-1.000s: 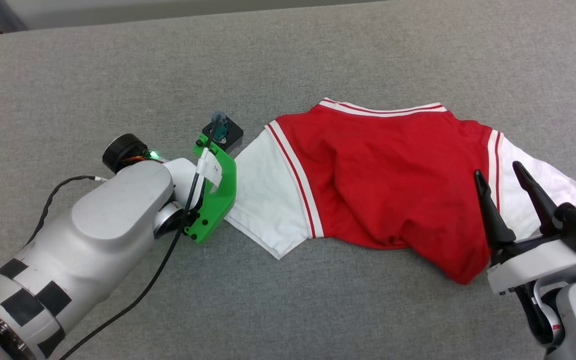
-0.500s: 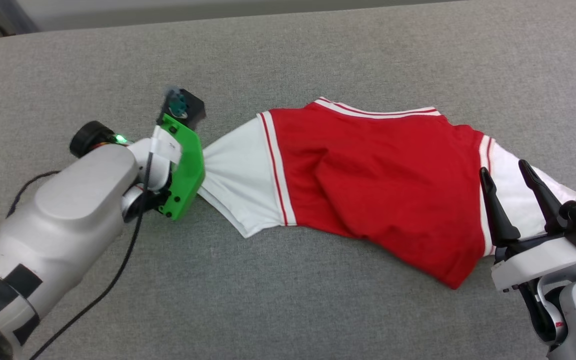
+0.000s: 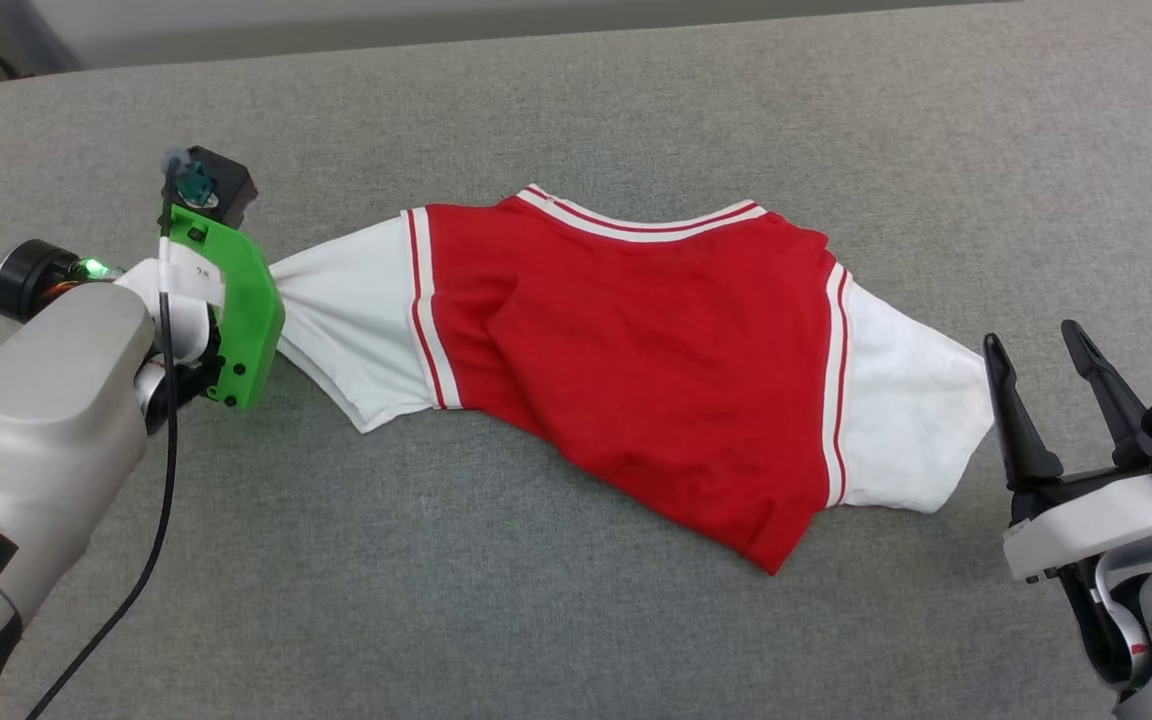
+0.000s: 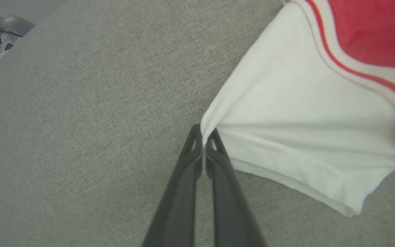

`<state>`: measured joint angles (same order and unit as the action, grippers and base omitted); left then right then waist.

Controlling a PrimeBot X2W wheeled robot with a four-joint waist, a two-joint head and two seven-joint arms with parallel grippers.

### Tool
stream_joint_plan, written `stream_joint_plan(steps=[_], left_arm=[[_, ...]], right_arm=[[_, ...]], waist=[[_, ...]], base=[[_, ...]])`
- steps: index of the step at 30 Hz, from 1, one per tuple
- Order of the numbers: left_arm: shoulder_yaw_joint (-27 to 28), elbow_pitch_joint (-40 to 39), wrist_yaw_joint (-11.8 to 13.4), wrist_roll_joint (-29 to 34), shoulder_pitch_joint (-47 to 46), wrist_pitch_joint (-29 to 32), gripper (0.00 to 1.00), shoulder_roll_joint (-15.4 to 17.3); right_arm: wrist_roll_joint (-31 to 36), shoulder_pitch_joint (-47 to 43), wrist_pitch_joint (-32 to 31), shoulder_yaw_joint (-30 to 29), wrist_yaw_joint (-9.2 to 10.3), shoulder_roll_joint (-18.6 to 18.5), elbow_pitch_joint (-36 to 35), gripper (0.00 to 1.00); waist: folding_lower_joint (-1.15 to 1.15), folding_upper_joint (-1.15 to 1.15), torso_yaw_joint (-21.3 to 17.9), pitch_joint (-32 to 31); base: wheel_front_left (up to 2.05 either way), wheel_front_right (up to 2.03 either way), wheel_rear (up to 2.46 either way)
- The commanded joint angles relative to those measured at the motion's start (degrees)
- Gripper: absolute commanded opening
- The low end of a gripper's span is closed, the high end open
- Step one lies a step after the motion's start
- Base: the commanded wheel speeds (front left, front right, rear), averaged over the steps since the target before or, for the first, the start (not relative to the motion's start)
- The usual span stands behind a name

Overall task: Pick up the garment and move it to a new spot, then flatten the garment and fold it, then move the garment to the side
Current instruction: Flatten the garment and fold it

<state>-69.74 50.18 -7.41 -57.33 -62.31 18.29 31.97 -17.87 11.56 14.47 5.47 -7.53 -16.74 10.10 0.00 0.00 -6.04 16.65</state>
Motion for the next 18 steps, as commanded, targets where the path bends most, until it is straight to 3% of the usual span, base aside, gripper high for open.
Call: stream_joint_plan(steps=[1,2,7,10,13,18], left_arm=[[0.3,0.8,-0.1,-0.8,0.9,-1.9,0.37,-0.6],[0.1,1.0,-0.1,-0.4,1.1,-3.5,1.0,-0.8],[1.8,1.8,0.1,0.5,2.5,-16.2,1.0,-1.7],[2.8,1.5,1.4,1.4,3.6,-23.7,1.0,-2.0],[4.6,0.3,3.7,1.4,5.4,-30.5,1.0,-2.1],[10.0,-6.7,9.9,4.0,8.6,-33.2,1.0,-1.3]], right_arm=[[0.3,-0.6,0.5,-0.3,0.04,-0.4,0.3,1.0],[0.2,-0.6,0.5,-0.4,0.04,-0.6,0.4,1.0],[0.0,0.0,0.4,-1.4,0.04,-2.5,0.3,1.0],[-0.8,0.7,-1.1,-1.7,0.04,-4.6,0.2,1.0],[-2.7,1.9,-4.5,-1.1,0.04,-7.6,-0.4,1.0],[-8.2,4.6,-14.3,2.3,0.04,-14.1,-1.3,1.0]], waist=[[0.0,0.0,0.2,-0.5],[0.0,0.0,0.3,-0.8],[0.0,0.0,1.0,-3.1],[0.0,0.0,1.7,-4.6],[0.0,0.0,2.5,-5.8],[0.0,0.0,3.8,-6.6]], base=[[0.0,0.0,0.0],[0.0,0.0,0.0],[0.0,0.0,0.0],[0.0,0.0,0.0],[0.0,0.0,0.0],[0.0,0.0,0.0]])
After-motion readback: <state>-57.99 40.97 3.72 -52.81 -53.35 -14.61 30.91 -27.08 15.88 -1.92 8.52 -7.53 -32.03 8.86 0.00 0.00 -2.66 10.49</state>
